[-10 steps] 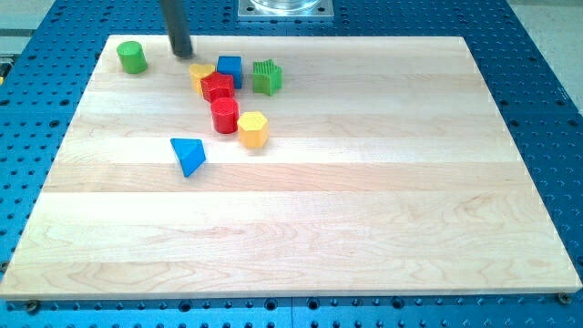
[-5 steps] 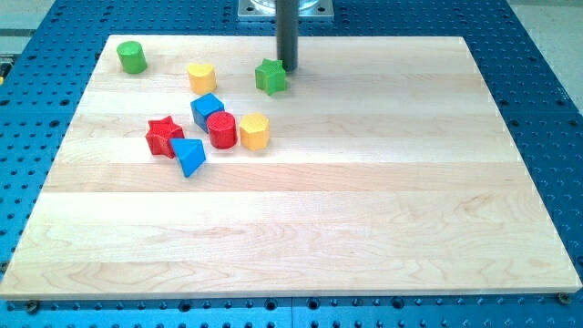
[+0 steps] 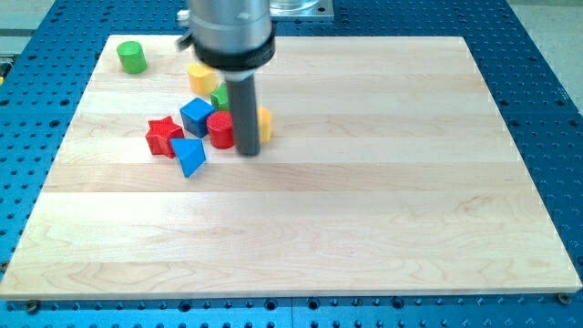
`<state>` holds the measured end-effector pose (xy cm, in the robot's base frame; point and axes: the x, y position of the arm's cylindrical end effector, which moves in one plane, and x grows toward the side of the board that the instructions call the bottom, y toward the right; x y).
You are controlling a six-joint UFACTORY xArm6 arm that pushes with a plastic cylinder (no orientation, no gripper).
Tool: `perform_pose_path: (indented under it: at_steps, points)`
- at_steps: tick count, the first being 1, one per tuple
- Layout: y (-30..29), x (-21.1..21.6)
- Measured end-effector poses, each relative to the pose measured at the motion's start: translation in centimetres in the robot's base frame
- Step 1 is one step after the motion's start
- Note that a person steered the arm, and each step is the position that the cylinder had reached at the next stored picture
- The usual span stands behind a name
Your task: Slide the yellow hexagon towards the top center of the board
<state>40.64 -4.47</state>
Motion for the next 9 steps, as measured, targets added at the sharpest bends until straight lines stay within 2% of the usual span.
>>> perform_pose_path:
  at_steps: [1, 2, 3, 4, 5, 6, 7, 8, 9]
  points:
    - [3.7, -8.5]
    - [5.4, -7.8]
    - [5.7, -11.0]
    - [3.2, -12.1]
    - [6.3, -12.7]
    - [7.4, -15.1]
    - [4.2, -15.5]
    - [5.6, -14.8]
    - [6.3, -11.4]
